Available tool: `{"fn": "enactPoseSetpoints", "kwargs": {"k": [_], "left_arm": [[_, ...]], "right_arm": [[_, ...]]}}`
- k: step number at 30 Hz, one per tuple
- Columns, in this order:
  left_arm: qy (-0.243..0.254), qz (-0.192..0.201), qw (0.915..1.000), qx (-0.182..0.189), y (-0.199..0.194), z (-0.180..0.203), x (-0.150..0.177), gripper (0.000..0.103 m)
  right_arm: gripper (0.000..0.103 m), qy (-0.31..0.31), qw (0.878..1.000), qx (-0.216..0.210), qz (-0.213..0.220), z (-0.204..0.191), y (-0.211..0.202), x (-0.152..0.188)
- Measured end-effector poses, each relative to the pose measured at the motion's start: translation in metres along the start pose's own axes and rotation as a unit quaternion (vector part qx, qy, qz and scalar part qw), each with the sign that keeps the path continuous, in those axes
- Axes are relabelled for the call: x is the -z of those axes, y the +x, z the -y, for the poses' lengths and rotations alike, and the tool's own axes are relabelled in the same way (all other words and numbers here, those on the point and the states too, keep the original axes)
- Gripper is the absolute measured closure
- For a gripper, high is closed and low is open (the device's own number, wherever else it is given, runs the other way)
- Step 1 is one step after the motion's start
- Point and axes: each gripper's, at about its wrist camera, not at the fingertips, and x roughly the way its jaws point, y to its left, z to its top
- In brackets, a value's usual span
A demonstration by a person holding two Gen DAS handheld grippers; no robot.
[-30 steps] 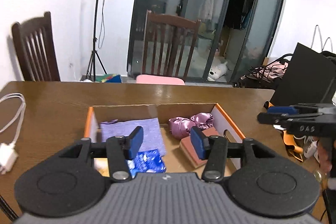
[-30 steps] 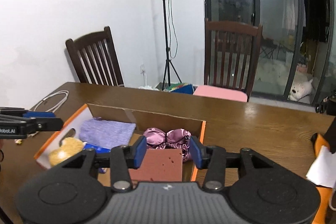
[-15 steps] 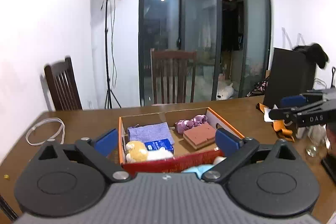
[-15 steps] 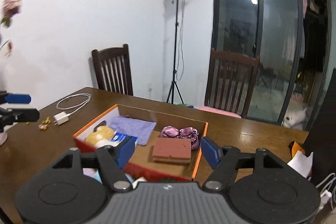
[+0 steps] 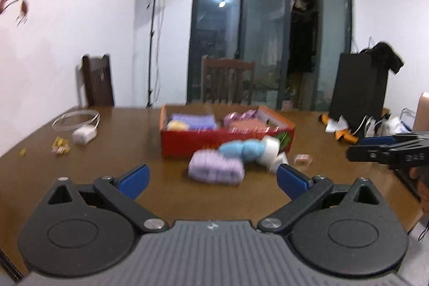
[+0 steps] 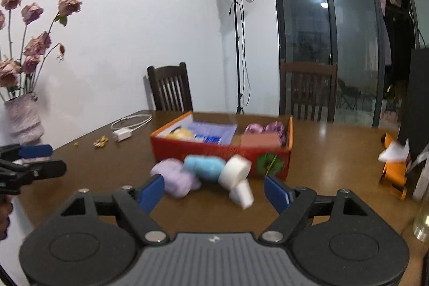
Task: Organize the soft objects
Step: 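Withdraw both grippers toward the lavender fuzzy towel, then close both grippers on the lavender fuzzy towel and lift it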
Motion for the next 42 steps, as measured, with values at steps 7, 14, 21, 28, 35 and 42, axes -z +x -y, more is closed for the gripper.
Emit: {"fn": "enactPoseSetpoints", "kwargs": {"k": [7,14,21,28,35,42], "left_arm": [[-0.011,-0.034,0.9993,-0.008,0.011,-0.011,0.016,0.000],[-0.028,-0.034,0.9990,0.010,0.039,-0.015,0.016,0.000],[-0.071,-0.042,0.9964,0.019,0.106,-0.036,0.001,0.000],[-0.113,-0.072,0.9890,0.063,0.193,-0.065,-0.016,0.025],[-0.172,-0.143,0.9691,0.104,0.241,-0.087,-0.004,0.047],[-0.168,-0.134,0.9697,0.116,0.237,-0.085,-0.003,0.068]], "right_arm": [[0.021,0.030,0.999,0.001,-0.034,0.004,0.005,0.031],[0.021,0.043,0.998,-0.020,-0.051,0.000,0.032,0.032],[0.025,0.072,0.994,-0.044,-0.072,-0.006,0.098,0.023],[0.033,0.153,0.982,-0.071,-0.088,0.004,0.190,0.013],[0.044,0.197,0.972,-0.091,-0.095,0.006,0.240,0.008],[0.067,0.189,0.972,-0.100,-0.102,0.002,0.249,0.008]]}}
